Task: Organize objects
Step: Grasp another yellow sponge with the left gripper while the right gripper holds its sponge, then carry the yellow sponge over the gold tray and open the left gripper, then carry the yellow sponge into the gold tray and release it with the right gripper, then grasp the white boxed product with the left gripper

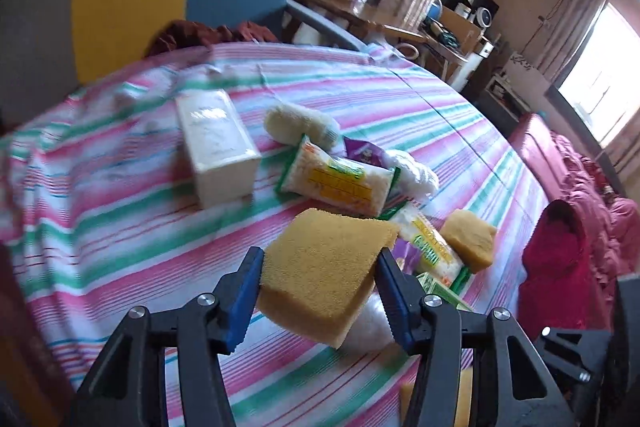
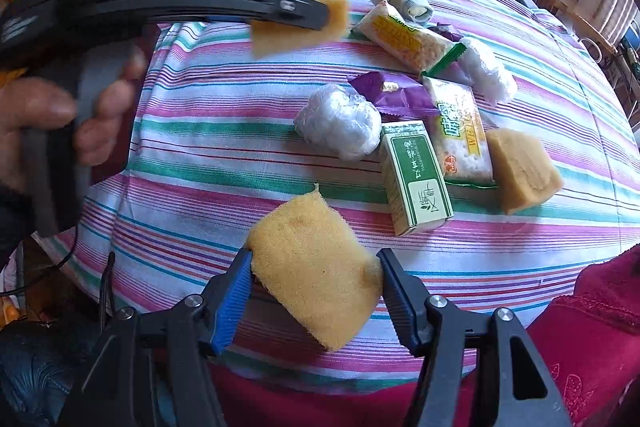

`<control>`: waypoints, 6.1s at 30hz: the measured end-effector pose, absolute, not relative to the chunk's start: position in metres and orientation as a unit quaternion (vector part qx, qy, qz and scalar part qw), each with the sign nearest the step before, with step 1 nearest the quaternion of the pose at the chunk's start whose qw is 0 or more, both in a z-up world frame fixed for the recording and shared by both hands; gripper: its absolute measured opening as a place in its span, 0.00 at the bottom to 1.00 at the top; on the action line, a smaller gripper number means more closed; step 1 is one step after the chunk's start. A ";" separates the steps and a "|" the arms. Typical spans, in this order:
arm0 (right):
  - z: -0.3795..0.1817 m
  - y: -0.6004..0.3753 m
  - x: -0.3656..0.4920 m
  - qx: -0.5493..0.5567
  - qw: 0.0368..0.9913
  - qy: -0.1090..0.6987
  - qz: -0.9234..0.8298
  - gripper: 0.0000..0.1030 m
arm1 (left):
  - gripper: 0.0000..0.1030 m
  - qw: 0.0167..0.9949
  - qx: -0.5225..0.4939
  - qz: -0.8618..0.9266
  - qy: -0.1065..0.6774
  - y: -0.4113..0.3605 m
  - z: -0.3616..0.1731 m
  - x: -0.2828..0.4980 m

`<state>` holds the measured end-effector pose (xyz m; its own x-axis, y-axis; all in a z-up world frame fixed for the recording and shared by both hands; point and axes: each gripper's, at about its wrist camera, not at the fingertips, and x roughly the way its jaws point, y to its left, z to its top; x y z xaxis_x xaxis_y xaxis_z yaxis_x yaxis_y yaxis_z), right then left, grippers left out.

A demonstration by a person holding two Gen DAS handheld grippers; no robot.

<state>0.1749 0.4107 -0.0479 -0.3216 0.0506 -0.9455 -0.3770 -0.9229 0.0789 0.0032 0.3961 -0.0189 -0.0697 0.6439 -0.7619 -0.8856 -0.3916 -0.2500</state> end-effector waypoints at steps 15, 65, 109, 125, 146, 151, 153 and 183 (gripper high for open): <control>-0.046 0.396 0.171 -0.577 0.141 0.095 0.799 0.60 | 0.56 0.352 -0.329 0.867 0.131 0.223 0.034 0.001; -0.045 0.398 0.170 -0.575 0.150 0.104 0.797 0.60 | 0.60 0.098 -0.453 0.884 0.053 0.057 -0.040 -0.201; 0.019 0.323 0.085 -0.494 0.065 0.111 0.860 0.58 | 0.81 0.120 -0.370 0.921 0.030 0.004 0.009 -0.028; 0.002 0.193 -0.066 -0.528 -0.082 0.117 0.837 0.58 | 0.81 0.078 -0.377 0.923 -0.012 -0.045 0.001 -0.029; -0.044 0.133 -0.149 -0.542 -0.114 0.280 0.784 0.75 | 0.82 0.036 -0.399 0.915 -0.039 -0.084 -0.019 -0.034; -0.023 0.128 -0.122 -0.518 -0.106 0.197 0.825 0.75 | 0.83 0.036 -0.394 0.918 -0.035 -0.081 -0.015 -0.033; -0.013 0.127 -0.108 -0.503 -0.094 0.157 0.845 0.75 | 0.83 0.034 -0.391 0.919 -0.035 -0.082 -0.013 -0.033; 0.057 0.184 0.031 -0.363 0.069 -0.012 0.929 0.76 | 0.83 0.086 -0.368 0.925 0.033 -0.005 0.017 -0.017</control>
<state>0.0312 0.1842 0.0574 -0.7265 0.1375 -0.6733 -0.1196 -0.9901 -0.0732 -0.0167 -0.0053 0.0172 -0.7140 0.1358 -0.6868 -0.1841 -0.9829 -0.0030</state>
